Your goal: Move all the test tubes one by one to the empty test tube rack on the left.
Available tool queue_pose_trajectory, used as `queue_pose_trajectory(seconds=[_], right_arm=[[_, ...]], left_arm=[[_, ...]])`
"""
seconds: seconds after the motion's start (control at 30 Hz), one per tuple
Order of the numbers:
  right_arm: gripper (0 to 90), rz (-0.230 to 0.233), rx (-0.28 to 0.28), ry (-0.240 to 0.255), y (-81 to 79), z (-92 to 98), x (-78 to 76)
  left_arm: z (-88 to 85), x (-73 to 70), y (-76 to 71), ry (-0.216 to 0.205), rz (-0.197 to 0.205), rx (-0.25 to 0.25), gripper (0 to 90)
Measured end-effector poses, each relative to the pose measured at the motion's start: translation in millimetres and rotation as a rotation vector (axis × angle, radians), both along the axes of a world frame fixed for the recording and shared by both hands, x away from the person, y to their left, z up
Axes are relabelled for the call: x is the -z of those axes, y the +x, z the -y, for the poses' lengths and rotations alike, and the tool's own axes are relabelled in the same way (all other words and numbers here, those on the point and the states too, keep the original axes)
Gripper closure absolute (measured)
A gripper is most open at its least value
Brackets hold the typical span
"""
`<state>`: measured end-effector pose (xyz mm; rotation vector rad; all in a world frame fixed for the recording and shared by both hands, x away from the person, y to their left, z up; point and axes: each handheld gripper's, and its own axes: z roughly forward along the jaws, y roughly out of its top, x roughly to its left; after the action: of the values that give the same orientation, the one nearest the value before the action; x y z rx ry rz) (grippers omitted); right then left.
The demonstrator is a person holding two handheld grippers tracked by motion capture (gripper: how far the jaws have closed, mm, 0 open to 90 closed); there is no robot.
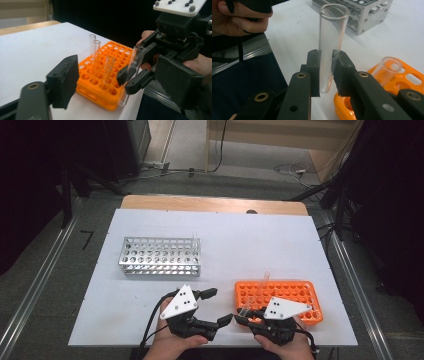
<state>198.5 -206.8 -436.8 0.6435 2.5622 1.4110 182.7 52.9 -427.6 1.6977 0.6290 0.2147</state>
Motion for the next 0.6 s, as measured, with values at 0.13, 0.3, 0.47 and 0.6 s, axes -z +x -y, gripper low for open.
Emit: queue_pose_trajectory(seconds=[0.13, 0.3, 0.47, 0.6], right_arm=[[73.7, -0.003, -0.015, -0.003, -2.0, -5.5, 1.1], [73.8, -0.002, -0.028, -0.012, -3.7, -9.5, 2.0], [73.8, 0.012, -0.044, -0.02, -6.2, -12.8, 2.3], [73.7, 0.011, -0.055, -0.02, -6.9, -14.4, 2.8]], left_arm=[[9.9, 2.0, -2.3, 0.008, -0.004, 0.034, 30.4], [19.4, 4.1, -3.8, 0.01, -0.004, 0.06, 42.5], [26.0, 5.5, -4.1, 0.024, -0.005, 0.08, 55.7], [29.3, 6.5, -4.7, 0.036, -0.001, 0.088, 64.3]])
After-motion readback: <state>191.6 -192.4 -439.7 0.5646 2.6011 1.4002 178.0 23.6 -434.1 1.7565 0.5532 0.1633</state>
